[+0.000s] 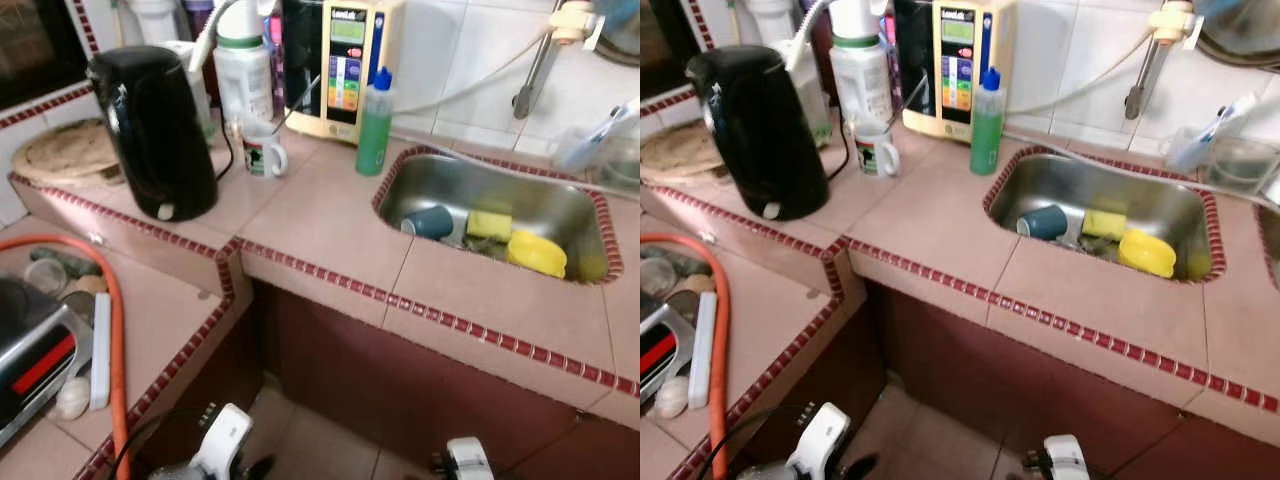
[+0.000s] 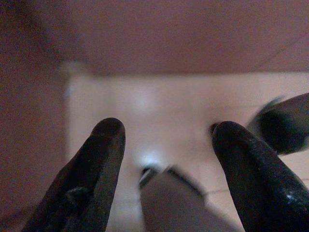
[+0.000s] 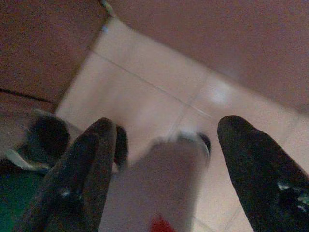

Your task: Kitchen organization

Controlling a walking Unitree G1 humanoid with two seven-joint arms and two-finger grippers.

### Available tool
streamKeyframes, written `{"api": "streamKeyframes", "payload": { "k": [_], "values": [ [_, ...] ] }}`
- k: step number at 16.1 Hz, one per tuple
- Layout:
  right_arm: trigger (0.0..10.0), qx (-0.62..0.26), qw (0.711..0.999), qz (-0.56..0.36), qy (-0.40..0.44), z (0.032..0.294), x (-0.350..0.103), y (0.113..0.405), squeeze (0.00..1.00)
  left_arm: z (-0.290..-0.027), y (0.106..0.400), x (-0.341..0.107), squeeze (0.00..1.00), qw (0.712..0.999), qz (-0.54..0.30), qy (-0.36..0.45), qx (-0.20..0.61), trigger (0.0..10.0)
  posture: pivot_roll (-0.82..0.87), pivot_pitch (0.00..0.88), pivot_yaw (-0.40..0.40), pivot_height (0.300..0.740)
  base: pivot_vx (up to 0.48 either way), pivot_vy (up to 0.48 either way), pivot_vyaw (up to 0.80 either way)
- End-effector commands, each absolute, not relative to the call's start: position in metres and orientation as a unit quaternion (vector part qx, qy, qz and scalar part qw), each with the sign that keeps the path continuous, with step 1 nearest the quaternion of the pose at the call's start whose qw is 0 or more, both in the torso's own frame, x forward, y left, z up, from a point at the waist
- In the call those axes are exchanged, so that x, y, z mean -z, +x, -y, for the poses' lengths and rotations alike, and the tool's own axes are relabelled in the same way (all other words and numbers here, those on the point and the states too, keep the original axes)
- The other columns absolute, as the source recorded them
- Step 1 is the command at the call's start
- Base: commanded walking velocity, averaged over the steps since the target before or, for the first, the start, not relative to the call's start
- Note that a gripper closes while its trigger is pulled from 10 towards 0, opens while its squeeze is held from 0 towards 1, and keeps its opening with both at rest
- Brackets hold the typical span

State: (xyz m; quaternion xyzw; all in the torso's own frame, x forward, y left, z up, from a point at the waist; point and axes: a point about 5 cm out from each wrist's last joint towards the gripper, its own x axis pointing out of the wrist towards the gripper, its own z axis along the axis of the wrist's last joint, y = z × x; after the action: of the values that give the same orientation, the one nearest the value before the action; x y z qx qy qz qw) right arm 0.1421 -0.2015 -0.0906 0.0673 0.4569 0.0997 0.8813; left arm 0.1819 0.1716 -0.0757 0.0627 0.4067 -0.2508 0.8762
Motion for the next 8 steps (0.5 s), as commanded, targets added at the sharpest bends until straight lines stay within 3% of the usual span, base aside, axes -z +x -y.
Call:
{"api": "streamKeyframes", "payload": {
  "k": [1,4,8],
  "values": [
    [10.0,-0.039,0.883,-0.463,0.069,0.206,0.094,0.139,0.0,-0.178,0.178,0.081,0.0,0.875,-0.435,0.08,0.198,10.0,-0.07,0.0,0.027,0.656,0.0,0.0,0.0],
    [10.0,0.009,0.879,-0.473,0.057,0.204,0.097,0.137,0.0,-0.171,0.177,0.085,0.0,0.867,-0.452,0.1,0.184,10.0,-0.09,0.0,0.043,0.656,0.0,0.0,0.0],
    [10.0,-0.006,0.882,-0.465,0.072,0.183,0.098,0.144,0.0,-0.154,0.189,0.08,0.0,0.876,-0.427,0.1,0.202,10.0,-0.1,0.0,0.059,0.656,0.0,0.0,0.0]
  ]
}}
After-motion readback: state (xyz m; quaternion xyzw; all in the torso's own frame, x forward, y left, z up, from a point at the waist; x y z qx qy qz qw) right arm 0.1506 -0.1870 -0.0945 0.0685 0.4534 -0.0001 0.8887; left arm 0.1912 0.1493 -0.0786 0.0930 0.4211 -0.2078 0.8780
